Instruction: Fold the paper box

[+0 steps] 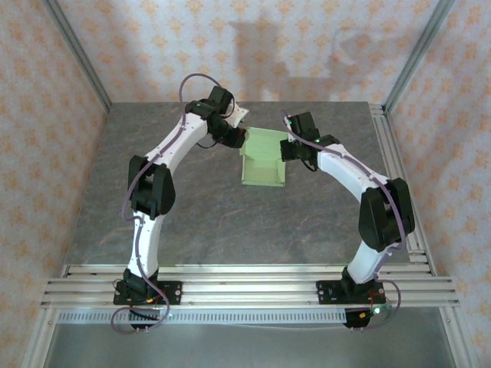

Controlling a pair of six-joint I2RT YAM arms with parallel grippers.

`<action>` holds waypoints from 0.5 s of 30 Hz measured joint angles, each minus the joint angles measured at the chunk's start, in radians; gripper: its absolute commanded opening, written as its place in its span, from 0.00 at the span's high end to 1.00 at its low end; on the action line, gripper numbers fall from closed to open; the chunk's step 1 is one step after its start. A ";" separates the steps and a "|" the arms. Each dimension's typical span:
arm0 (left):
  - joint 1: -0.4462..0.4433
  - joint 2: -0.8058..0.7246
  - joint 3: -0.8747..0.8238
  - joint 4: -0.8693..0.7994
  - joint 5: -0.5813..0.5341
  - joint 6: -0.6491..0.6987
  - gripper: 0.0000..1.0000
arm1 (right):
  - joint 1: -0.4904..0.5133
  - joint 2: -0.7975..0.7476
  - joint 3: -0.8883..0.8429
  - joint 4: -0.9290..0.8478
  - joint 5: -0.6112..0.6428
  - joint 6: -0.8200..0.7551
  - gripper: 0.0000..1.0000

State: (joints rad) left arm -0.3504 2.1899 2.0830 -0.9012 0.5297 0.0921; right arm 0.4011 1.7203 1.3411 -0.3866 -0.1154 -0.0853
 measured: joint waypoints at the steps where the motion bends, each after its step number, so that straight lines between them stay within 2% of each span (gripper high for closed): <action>1: -0.002 -0.003 -0.007 0.005 -0.008 -0.010 1.00 | 0.002 -0.003 -0.014 0.019 0.003 0.014 0.74; 3: -0.007 -0.003 -0.012 0.008 -0.016 -0.017 1.00 | 0.002 -0.012 -0.040 0.061 0.003 0.023 0.50; 5: -0.011 -0.003 -0.013 0.008 -0.020 -0.014 1.00 | -0.002 -0.033 -0.064 0.094 -0.005 0.028 0.40; 10: -0.017 -0.002 -0.009 -0.006 -0.023 0.018 1.00 | -0.056 -0.166 -0.189 0.196 -0.063 0.064 0.37; 15: -0.016 0.009 0.024 -0.030 -0.017 0.060 1.00 | -0.122 -0.266 -0.335 0.266 -0.103 0.115 0.41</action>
State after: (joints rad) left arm -0.3668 2.1986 2.1071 -0.9314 0.5129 0.1524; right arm 0.2794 1.4540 1.0065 -0.1207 -0.2188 0.0299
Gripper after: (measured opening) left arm 0.052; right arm 0.601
